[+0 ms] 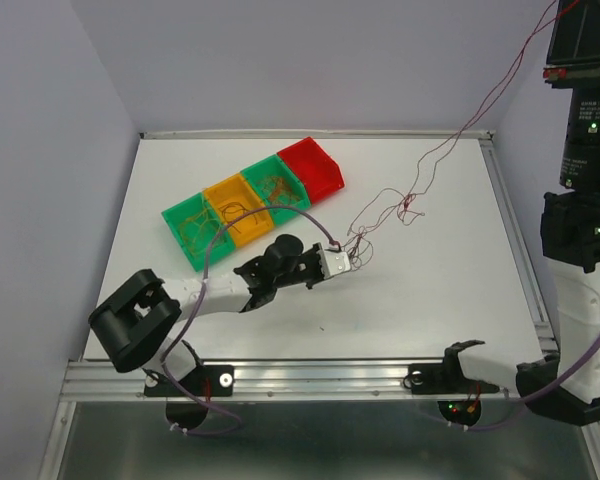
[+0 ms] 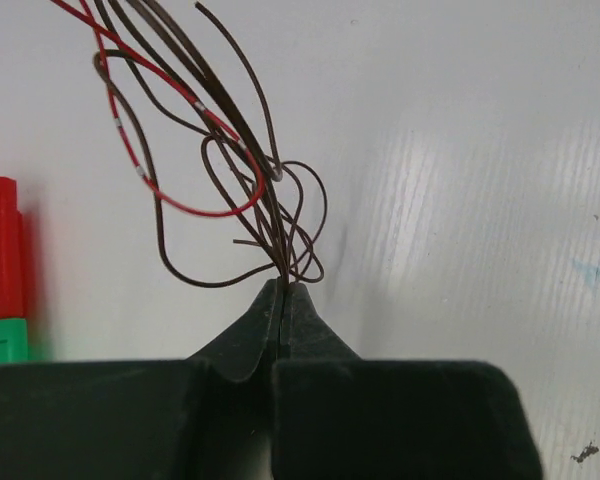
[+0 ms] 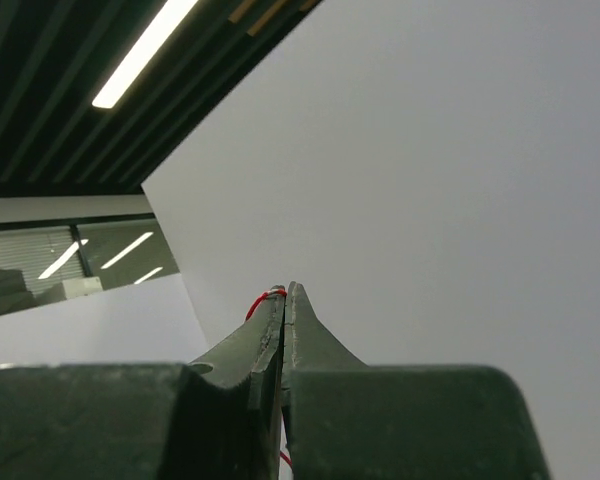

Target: Untangle the cables

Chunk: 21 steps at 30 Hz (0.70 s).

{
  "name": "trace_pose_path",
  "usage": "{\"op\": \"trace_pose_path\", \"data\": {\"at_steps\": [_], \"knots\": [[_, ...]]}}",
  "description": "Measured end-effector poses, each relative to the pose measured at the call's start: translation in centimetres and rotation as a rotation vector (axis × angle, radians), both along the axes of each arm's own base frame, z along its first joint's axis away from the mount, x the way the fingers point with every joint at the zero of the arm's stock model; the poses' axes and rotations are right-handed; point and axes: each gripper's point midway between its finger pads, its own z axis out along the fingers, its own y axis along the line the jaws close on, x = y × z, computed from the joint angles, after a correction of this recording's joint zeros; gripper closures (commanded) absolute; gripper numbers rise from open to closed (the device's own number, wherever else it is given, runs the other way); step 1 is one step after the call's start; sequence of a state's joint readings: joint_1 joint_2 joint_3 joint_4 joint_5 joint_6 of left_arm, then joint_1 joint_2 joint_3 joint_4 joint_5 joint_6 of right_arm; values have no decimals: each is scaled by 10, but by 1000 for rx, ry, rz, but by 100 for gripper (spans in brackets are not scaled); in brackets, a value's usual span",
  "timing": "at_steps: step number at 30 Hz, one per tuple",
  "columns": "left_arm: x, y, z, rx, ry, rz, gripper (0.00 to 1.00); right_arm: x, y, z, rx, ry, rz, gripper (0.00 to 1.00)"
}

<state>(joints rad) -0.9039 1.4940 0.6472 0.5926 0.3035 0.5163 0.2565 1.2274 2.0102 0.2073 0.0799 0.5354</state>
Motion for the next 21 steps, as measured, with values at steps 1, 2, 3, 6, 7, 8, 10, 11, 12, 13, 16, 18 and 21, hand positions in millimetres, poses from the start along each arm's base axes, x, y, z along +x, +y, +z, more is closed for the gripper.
{"op": "trace_pose_path", "data": {"at_steps": [1,2,3,6,7,8,10,11,12,13,16,18,21], "knots": [[0,4,7,-7,-9,12,100,0,-1,-9,-3,14,-6,99],[0,6,14,-13,-18,20,100,6,-1,-27,-9,45,-15,99],[-2,10,28,-32,-34,23,100,7,-1,-43,-16,75,-18,99],[-12,20,74,-97,-81,16,100,20,1,-107,-40,186,-20,99],[-17,24,90,-114,-90,6,100,31,4,-145,-53,262,-19,99],[-21,26,102,-122,-92,-4,100,36,5,-169,-62,305,-19,99],[-29,29,126,-133,-96,-34,100,52,9,-221,-77,398,-16,98],[-35,32,133,-122,-92,-53,100,64,11,-254,-89,466,-18,95],[-39,35,138,-114,-89,-64,100,76,13,-285,-104,534,-22,93],[-44,39,141,-99,-84,-74,100,88,15,-313,-116,603,-26,90],[-59,60,141,-31,-68,-85,100,121,21,-405,-171,819,-47,45],[-65,74,140,5,-67,-77,100,136,23,-483,-238,1016,-64,31],[-75,100,149,39,-94,-45,100,136,26,-538,-301,1151,-58,7]]}}
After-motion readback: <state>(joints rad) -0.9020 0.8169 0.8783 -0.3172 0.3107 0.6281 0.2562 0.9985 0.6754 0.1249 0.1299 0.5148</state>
